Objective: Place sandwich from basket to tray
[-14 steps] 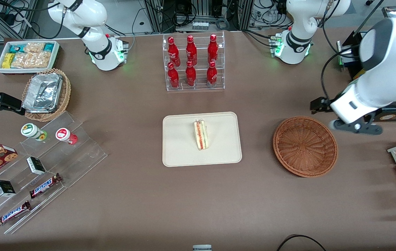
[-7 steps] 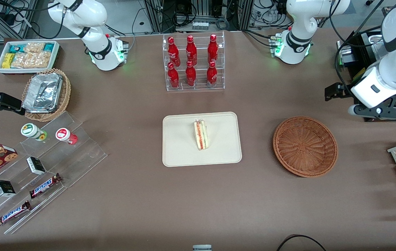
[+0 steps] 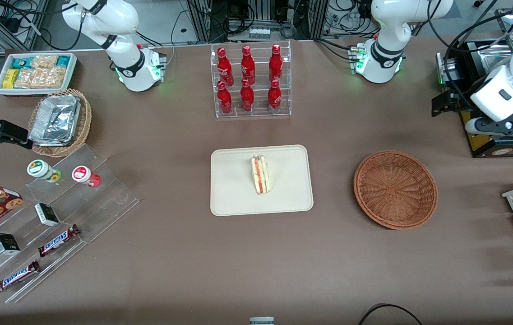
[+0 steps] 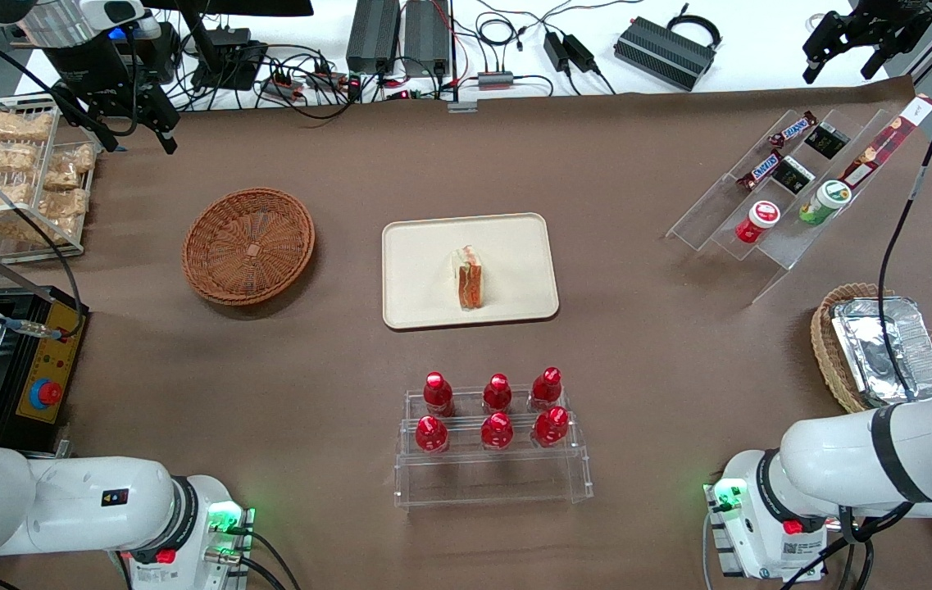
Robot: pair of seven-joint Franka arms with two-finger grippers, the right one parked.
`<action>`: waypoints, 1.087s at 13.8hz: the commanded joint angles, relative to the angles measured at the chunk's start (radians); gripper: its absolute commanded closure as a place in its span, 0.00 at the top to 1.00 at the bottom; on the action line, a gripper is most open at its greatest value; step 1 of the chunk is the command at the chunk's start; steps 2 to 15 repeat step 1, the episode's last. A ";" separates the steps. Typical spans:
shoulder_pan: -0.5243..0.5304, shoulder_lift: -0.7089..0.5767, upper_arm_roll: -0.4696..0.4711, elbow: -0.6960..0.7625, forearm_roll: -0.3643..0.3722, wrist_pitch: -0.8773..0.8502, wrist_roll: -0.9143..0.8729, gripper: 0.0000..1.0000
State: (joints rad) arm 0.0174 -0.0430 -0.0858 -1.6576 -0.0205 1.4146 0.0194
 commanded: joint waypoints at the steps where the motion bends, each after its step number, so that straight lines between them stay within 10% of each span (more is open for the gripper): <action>1: -0.010 0.034 0.000 0.047 0.013 -0.016 0.004 1.00; 15: -0.010 0.034 0.000 0.047 0.013 -0.016 0.004 1.00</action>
